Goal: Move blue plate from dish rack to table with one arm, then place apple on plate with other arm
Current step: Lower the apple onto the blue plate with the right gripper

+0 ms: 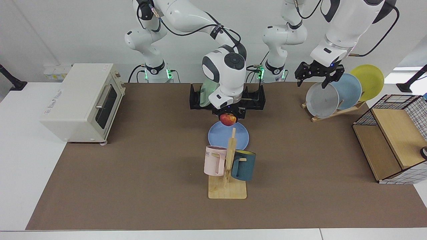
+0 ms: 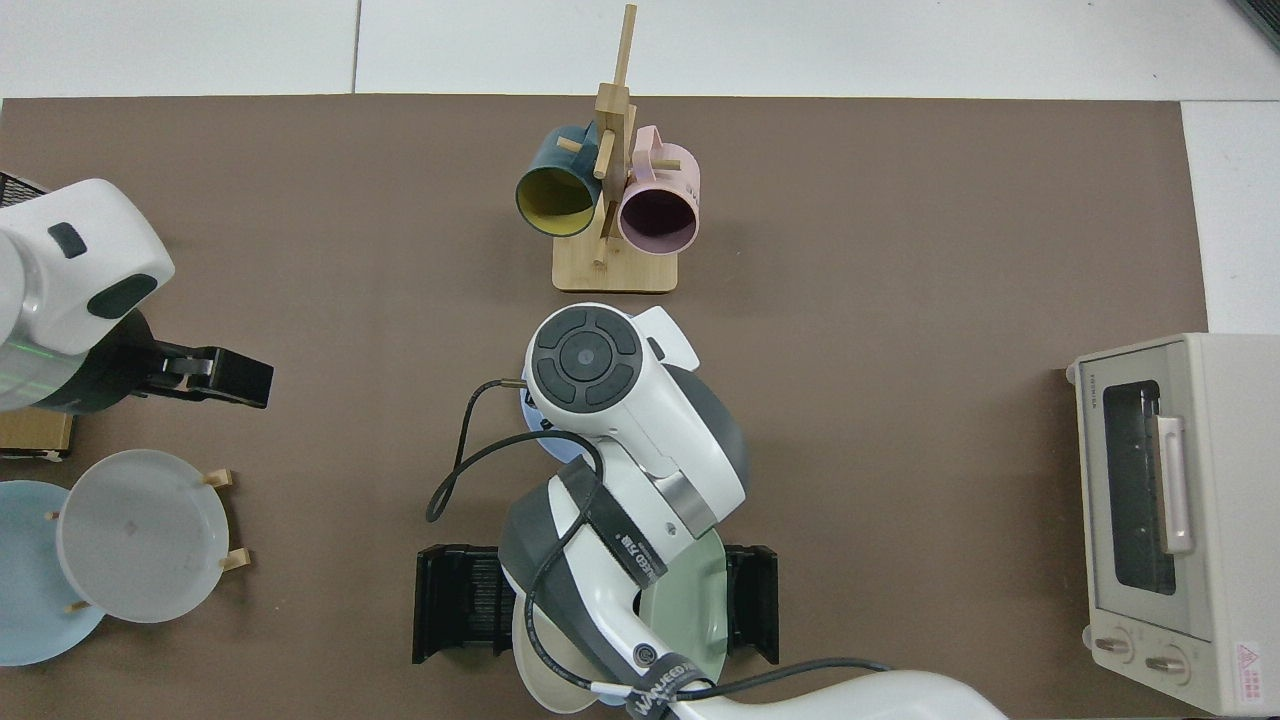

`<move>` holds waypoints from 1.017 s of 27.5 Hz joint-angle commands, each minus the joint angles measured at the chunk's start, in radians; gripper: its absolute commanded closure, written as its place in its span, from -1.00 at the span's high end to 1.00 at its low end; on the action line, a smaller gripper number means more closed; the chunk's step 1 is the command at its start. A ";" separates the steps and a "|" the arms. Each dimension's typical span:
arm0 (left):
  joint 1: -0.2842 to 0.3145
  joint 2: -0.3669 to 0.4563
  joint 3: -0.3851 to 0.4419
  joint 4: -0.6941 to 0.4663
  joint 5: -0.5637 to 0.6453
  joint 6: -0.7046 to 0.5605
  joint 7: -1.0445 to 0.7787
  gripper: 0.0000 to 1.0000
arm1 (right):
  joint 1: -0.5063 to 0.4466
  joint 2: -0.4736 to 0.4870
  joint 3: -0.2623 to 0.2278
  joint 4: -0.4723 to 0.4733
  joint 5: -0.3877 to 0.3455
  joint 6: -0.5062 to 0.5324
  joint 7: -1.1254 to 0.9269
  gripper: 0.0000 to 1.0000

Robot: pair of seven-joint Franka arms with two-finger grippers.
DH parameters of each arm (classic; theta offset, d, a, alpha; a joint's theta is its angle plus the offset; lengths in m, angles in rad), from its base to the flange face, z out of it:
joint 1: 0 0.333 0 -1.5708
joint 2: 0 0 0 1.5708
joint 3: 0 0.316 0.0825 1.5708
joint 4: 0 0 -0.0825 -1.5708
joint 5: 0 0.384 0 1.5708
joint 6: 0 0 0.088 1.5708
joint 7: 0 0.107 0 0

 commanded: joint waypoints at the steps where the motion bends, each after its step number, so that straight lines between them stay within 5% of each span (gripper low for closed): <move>1: 0.008 -0.008 0.002 0.006 -0.011 -0.002 0.012 1.00 | 0.000 0.051 -0.003 0.021 0.040 0.055 0.020 -1.00; 11: 0.028 0.005 0.000 0.012 -0.011 -0.001 0.012 1.00 | -0.007 0.054 -0.001 -0.088 0.040 0.126 0.007 -1.00; 21: 0.028 0.011 0.000 0.031 -0.016 -0.001 0.012 1.00 | 0.000 0.085 0.000 -0.094 0.074 0.154 0.004 -0.96; 23: 0.028 0.003 -0.001 0.025 -0.017 -0.001 0.014 1.00 | 0.000 0.086 0.000 -0.094 0.074 0.154 0.004 -0.66; 24: 0.026 0.003 -0.003 0.021 -0.017 -0.001 0.014 1.00 | -0.001 0.086 0.000 -0.094 0.074 0.154 0.004 -0.25; 26: 0.026 0.003 -0.003 0.024 -0.017 -0.007 0.002 1.00 | -0.006 0.086 0.002 -0.092 0.072 0.149 0.003 0.97; 28: 0.028 0.000 -0.003 0.023 -0.016 -0.014 0.002 1.00 | -0.007 0.086 0.002 -0.083 0.072 0.135 0.000 1.00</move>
